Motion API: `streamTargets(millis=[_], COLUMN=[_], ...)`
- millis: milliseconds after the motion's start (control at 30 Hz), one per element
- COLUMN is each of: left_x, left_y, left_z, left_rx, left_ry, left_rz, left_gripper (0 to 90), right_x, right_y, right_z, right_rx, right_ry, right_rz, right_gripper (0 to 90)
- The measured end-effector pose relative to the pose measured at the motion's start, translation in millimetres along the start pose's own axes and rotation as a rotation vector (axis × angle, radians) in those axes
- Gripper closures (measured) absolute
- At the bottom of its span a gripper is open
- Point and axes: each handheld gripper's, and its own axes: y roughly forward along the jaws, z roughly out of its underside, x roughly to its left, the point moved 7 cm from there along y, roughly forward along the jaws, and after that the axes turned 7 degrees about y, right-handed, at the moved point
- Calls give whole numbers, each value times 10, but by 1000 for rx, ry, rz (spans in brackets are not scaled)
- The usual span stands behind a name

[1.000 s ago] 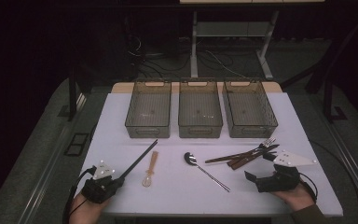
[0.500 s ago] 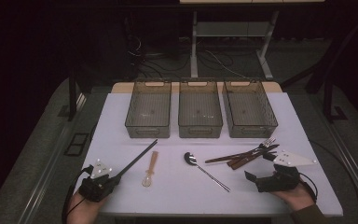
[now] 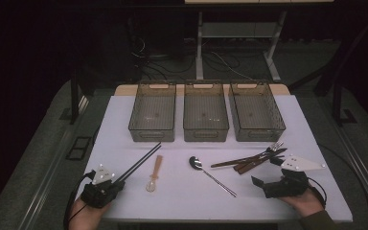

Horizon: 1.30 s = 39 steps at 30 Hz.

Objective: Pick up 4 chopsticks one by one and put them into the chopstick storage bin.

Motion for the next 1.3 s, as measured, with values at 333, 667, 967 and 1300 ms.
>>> streamTargets(millis=[333,667,967,1300], left_x=[-49,32,181,407], left_y=[-81,-34,181,388], left_z=[-270,-607,-810,-727], left_rx=[-120,-188,-183,-144], left_ry=[15,25,33,-3], left_rz=[48,100,117,115], left_gripper=[800,623,596,606], right_x=[-54,-29,-24,-17], right_y=[2,29,33,40], right_z=[-3,7,7,7], right_rx=[2,14,13,11], right_ry=[3,0,2,1], right_rz=[-30,-40,-44,-47], right_gripper=[5,5,5,5])
